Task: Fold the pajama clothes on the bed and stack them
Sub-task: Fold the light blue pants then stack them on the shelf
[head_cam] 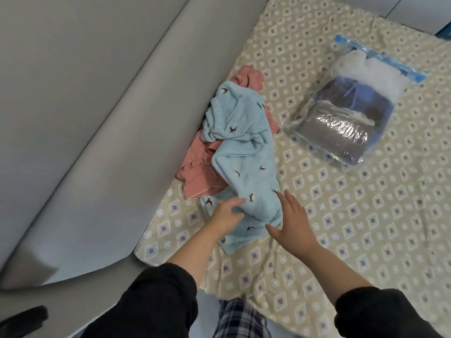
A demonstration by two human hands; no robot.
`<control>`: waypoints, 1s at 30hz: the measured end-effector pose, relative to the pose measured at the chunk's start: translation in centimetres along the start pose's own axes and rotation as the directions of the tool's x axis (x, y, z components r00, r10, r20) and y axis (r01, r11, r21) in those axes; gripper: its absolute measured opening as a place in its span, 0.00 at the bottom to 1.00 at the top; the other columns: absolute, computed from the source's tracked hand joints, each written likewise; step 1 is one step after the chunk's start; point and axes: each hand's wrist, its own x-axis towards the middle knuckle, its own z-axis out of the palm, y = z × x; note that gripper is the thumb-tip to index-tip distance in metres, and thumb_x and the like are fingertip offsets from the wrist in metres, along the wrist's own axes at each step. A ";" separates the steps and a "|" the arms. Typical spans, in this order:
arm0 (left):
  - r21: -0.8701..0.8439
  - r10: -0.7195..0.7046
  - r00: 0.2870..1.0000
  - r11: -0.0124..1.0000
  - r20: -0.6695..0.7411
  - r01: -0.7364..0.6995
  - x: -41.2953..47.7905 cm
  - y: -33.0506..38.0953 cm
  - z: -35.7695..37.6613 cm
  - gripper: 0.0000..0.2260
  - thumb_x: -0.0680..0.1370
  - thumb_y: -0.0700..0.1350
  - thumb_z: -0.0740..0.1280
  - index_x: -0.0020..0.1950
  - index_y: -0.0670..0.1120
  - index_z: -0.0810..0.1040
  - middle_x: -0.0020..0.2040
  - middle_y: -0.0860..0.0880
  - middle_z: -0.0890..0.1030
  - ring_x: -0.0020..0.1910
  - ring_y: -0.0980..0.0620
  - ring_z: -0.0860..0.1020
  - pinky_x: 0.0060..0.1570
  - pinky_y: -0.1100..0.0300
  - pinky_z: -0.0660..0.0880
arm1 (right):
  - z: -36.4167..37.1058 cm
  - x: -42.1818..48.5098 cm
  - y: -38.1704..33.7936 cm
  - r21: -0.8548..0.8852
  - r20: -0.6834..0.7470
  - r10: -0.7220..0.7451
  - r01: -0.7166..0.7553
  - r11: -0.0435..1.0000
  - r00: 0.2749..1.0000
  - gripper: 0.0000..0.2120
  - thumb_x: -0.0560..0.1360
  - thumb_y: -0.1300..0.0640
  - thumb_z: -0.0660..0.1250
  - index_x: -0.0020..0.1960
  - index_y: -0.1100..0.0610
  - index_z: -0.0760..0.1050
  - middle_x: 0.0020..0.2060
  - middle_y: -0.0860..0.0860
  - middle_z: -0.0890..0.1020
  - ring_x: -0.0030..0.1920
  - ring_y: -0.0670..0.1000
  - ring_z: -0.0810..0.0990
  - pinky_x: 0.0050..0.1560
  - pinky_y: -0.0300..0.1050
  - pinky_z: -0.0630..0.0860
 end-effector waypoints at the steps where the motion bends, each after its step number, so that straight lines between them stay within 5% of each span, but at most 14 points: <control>1: 0.031 0.057 0.998 0.998 0.032 -0.058 -1.5 1.3 0.1 0.22 0.76 0.31 0.64 0.70 0.42 0.73 0.71 0.45 0.69 0.71 0.51 0.66 0.68 0.69 0.58 | -0.4 -0.2 -0.2 0.062 0.006 -0.017 0.016 0.998 1.000 0.43 0.72 0.49 0.72 0.78 0.56 0.51 0.77 0.53 0.55 0.77 0.54 0.49 0.75 0.54 0.51; 4: 0.030 0.185 0.980 0.982 0.070 -0.188 -6.3 4.9 0.2 0.23 0.75 0.29 0.63 0.69 0.44 0.73 0.67 0.51 0.71 0.67 0.58 0.66 0.60 0.81 0.58 | -2.0 -0.9 -1.3 0.234 0.020 -0.047 0.041 0.971 0.999 0.44 0.68 0.56 0.76 0.77 0.56 0.57 0.76 0.55 0.59 0.77 0.55 0.53 0.73 0.54 0.56; 7: -0.019 0.266 0.962 0.964 0.065 -0.266 -11.3 8.0 0.3 0.24 0.74 0.28 0.64 0.67 0.46 0.75 0.59 0.61 0.72 0.59 0.69 0.67 0.54 0.83 0.60 | -4.3 -2.2 -2.3 0.429 -0.078 -0.083 0.109 0.897 0.993 0.25 0.69 0.66 0.73 0.66 0.60 0.74 0.70 0.56 0.68 0.75 0.54 0.59 0.67 0.44 0.62; 10: -0.017 0.308 0.951 0.951 0.001 -0.308 -15.0 9.9 1.5 0.24 0.73 0.29 0.64 0.66 0.48 0.77 0.57 0.62 0.72 0.60 0.68 0.68 0.57 0.80 0.62 | -7.0 -4.9 -2.3 0.551 -0.078 -0.078 0.109 0.828 0.994 0.21 0.75 0.68 0.66 0.67 0.60 0.73 0.68 0.52 0.72 0.70 0.50 0.68 0.66 0.42 0.66; 12: 0.034 0.350 0.921 0.936 -0.170 -0.349 -16.5 10.6 2.9 0.23 0.74 0.33 0.67 0.64 0.53 0.76 0.59 0.61 0.72 0.64 0.62 0.67 0.65 0.70 0.63 | -9.1 -7.1 -1.4 0.564 -0.117 -0.107 0.155 0.811 0.987 0.24 0.75 0.70 0.62 0.69 0.58 0.72 0.64 0.51 0.77 0.65 0.48 0.74 0.61 0.33 0.69; 15: 0.136 0.400 0.873 0.916 -0.279 -0.376 -17.3 11.7 5.5 0.34 0.71 0.45 0.74 0.69 0.64 0.60 0.68 0.62 0.61 0.70 0.61 0.57 0.68 0.63 0.59 | -12.7 -10.8 1.0 0.537 -0.219 -0.121 0.223 0.813 0.968 0.25 0.73 0.74 0.59 0.67 0.60 0.74 0.61 0.50 0.79 0.61 0.45 0.75 0.53 0.22 0.68; 18: 0.347 0.439 0.883 0.864 -0.162 -0.366 -17.2 13.3 9.1 0.47 0.66 0.54 0.77 0.74 0.64 0.50 0.73 0.62 0.52 0.74 0.62 0.47 0.72 0.57 0.55 | -16.1 -14.7 4.3 0.497 -0.322 -0.151 0.302 0.814 0.935 0.19 0.70 0.75 0.58 0.56 0.65 0.79 0.50 0.56 0.84 0.51 0.47 0.78 0.45 0.33 0.72; 21: 0.460 0.441 0.890 0.819 -0.120 -0.344 -17.5 15.6 14.4 0.50 0.64 0.55 0.78 0.78 0.57 0.52 0.78 0.49 0.55 0.77 0.50 0.51 0.73 0.48 0.57 | -19.2 -19.1 7.6 0.455 -0.450 -0.131 0.353 0.818 0.883 0.13 0.66 0.67 0.58 0.45 0.69 0.78 0.39 0.61 0.82 0.41 0.50 0.77 0.38 0.44 0.69; 26: 0.263 0.583 0.813 0.784 0.002 -0.563 -19.6 20.6 25.9 0.31 0.71 0.46 0.76 0.71 0.53 0.68 0.66 0.55 0.73 0.65 0.57 0.71 0.64 0.57 0.71 | -24.4 -26.5 15.0 0.538 -0.673 0.109 0.383 0.751 0.732 0.11 0.67 0.60 0.57 0.43 0.56 0.77 0.35 0.45 0.79 0.34 0.34 0.75 0.34 0.28 0.68; 30: 0.159 0.604 0.795 0.781 0.049 -0.603 -20.4 23.8 33.5 0.23 0.76 0.42 0.70 0.70 0.51 0.70 0.63 0.58 0.73 0.60 0.64 0.70 0.55 0.76 0.67 | -27.2 -29.9 22.0 0.526 -0.725 0.286 0.235 0.817 0.627 0.12 0.72 0.62 0.61 0.54 0.54 0.73 0.45 0.46 0.79 0.47 0.43 0.78 0.44 0.38 0.68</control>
